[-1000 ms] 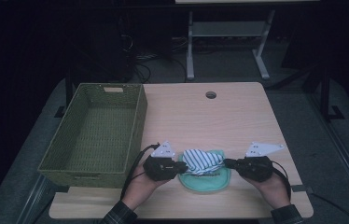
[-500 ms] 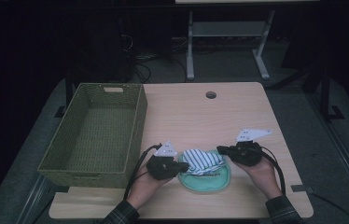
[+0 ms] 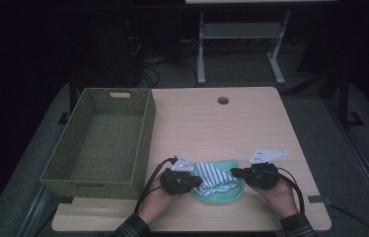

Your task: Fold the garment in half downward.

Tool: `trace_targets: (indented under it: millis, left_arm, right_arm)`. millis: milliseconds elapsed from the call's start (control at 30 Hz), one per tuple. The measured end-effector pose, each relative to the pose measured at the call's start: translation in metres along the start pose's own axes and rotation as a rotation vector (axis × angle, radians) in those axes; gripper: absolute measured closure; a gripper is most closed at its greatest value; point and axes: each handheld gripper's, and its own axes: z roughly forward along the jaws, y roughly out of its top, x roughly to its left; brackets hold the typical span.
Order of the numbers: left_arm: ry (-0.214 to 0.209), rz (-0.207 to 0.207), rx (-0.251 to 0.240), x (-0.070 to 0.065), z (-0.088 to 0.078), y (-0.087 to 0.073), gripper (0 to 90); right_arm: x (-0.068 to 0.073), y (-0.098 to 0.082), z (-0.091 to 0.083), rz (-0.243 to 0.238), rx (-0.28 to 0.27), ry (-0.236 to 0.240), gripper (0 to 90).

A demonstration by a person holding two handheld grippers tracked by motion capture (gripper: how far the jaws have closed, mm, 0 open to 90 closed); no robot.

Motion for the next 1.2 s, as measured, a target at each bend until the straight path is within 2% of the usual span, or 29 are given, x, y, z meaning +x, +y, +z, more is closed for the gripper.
trace_targets:
  millis: [100,233,333,367,400,433,533,567,600,633,767,967,1067,1200]
  left_arm:
    - [-0.004,0.000,0.020,-0.001,0.003,-0.002,81.6]
    - [-0.009,0.009,0.045,-0.003,0.006,-0.003,81.0]
    - [-0.017,0.001,0.055,-0.005,0.009,-0.004,80.4]
    - [-0.020,-0.006,0.060,-0.006,0.010,-0.005,80.3]
    - [-0.026,-0.003,0.067,-0.005,0.011,-0.006,79.9]
    - [-0.031,0.003,0.091,-0.004,0.012,-0.007,79.8]
    - [-0.036,-0.016,0.078,-0.005,0.012,-0.008,78.8]
    - [-0.037,-0.006,0.080,-0.004,0.010,-0.007,78.5]
    - [-0.036,-0.015,0.070,-0.004,0.009,-0.006,78.1]
    - [-0.036,-0.006,0.068,-0.003,0.006,-0.004,77.9]
    - [0.002,-0.010,0.016,0.002,-0.005,0.006,76.9]
    - [0.080,-0.013,-0.006,0.014,-0.007,0.024,76.2]
    - [0.106,-0.023,0.000,0.021,-0.003,0.028,76.3]
    - [0.129,-0.028,0.037,0.027,0.008,0.026,76.9]
  right_arm:
    - [0.001,-0.009,-0.002,0.030,-0.003,0.021,89.9]
    - [0.007,-0.019,0.000,0.030,0.032,0.031,89.9]
    - [0.010,-0.024,0.001,0.027,0.049,0.032,89.9]
    - [0.011,-0.026,0.002,0.041,0.058,0.034,89.9]
    - [0.011,-0.027,0.003,0.023,0.061,0.033,89.9]
    - [0.012,-0.029,0.003,0.025,0.069,0.035,89.9]
    - [0.014,-0.033,0.005,0.009,0.103,0.030,89.9]
    - [0.014,-0.033,0.004,0.012,0.105,0.029,89.9]
    - [0.013,-0.032,0.003,0.003,0.090,0.028,89.9]
    - [0.013,-0.031,0.001,0.006,0.083,0.026,89.9]
    - [0.008,-0.022,-0.006,0.006,0.026,0.025,89.9]
    - [-0.004,-0.003,0.001,-0.008,-0.005,0.014,89.9]
    - [-0.009,0.006,0.009,-0.016,-0.018,0.003,89.9]
    - [-0.018,0.012,0.022,-0.019,-0.022,-0.011,89.9]
